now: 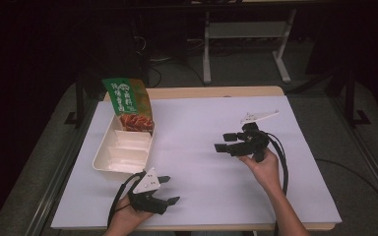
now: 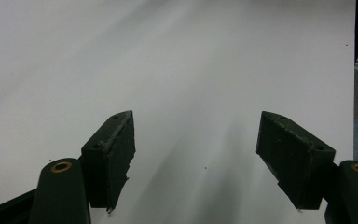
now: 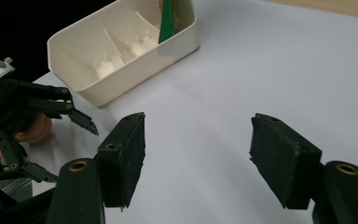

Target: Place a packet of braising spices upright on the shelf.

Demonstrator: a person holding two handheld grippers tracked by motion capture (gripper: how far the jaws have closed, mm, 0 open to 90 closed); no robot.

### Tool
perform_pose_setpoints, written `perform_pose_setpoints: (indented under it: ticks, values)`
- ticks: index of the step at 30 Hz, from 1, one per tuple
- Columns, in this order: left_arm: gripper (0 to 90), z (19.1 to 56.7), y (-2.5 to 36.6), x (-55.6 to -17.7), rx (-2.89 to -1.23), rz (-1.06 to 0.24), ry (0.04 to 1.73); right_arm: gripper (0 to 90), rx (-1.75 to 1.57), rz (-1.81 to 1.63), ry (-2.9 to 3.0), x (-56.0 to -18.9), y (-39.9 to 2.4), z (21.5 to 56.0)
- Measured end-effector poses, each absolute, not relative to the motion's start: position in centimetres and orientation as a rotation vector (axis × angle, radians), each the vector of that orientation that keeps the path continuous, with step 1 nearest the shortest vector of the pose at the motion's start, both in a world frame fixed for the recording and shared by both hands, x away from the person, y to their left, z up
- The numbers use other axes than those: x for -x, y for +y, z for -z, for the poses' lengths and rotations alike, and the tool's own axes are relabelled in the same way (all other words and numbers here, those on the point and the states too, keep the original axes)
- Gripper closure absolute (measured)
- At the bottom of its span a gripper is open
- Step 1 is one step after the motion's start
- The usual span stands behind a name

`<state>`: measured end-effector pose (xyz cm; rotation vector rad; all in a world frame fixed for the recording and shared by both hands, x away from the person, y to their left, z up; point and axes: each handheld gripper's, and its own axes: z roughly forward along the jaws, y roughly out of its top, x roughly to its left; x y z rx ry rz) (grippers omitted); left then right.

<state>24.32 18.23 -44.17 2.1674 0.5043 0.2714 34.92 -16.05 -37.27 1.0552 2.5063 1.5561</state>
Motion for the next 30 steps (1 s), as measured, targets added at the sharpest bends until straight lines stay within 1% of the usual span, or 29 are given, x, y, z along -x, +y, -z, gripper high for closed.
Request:
perform_pose_setpoints:
  ticks: [30]
  values:
    - [26.4, 44.2, 18.2, -24.3, -2.164, -0.266, 0.516, 34.1, -1.142, -1.519, 2.500, -30.8, -20.3, 40.3]
